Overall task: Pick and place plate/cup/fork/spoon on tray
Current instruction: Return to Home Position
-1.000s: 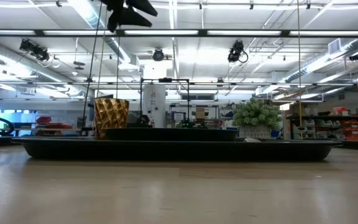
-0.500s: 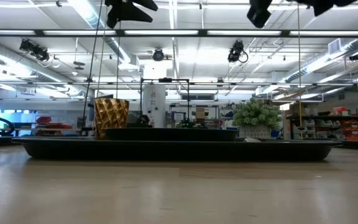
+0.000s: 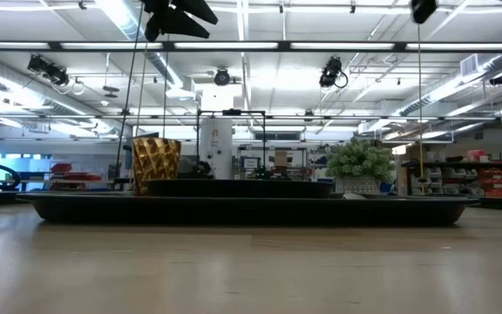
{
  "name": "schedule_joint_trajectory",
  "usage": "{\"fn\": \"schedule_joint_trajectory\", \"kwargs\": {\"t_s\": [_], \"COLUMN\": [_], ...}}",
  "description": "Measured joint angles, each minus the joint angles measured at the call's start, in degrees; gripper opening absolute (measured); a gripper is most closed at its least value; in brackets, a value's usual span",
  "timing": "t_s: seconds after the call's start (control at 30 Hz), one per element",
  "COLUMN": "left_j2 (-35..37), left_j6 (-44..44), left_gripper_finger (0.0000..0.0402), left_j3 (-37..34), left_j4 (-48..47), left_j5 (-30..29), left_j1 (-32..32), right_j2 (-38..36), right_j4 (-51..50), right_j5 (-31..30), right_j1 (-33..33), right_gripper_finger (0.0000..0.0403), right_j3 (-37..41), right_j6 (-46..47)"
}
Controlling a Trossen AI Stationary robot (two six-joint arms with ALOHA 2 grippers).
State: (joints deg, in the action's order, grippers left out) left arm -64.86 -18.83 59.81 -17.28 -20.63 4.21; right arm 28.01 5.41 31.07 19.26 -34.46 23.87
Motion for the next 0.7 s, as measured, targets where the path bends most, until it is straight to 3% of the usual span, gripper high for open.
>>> {"fn": "schedule_joint_trajectory", "kwargs": {"t_s": [0.2, 0.37, 0.5, 0.7], "left_j2": [0.0, 0.01, 0.11, 0.13], "left_j6": [1.56, 6.33, 9.28, 6.37], "left_gripper_finger": [0.0183, 0.0183, 0.0183, 0.0183], "left_j3": [-0.13, -4.76, -10.93, -18.91], "left_j4": [3.64, 15.44, 25.09, 35.08], "left_j5": [3.24, 5.95, 5.83, 7.64], "left_j1": [-1.21, -7.11, -9.59, -5.43], "right_j2": [-16.59, -27.85, -26.16, -25.74], "right_j4": [-4.69, -8.72, -9.99, -9.81], "right_j5": [-6.18, -9.99, -10.2, -10.45], "right_j1": [-3.27, -4.19, -4.19, -4.25], "right_gripper_finger": [0.0268, 0.0268, 0.0268, 0.0268], "right_j3": [4.89, 9.3, 10.82, 13.65], "right_j6": [-2.89, -2.82, -2.21, -2.01]}}
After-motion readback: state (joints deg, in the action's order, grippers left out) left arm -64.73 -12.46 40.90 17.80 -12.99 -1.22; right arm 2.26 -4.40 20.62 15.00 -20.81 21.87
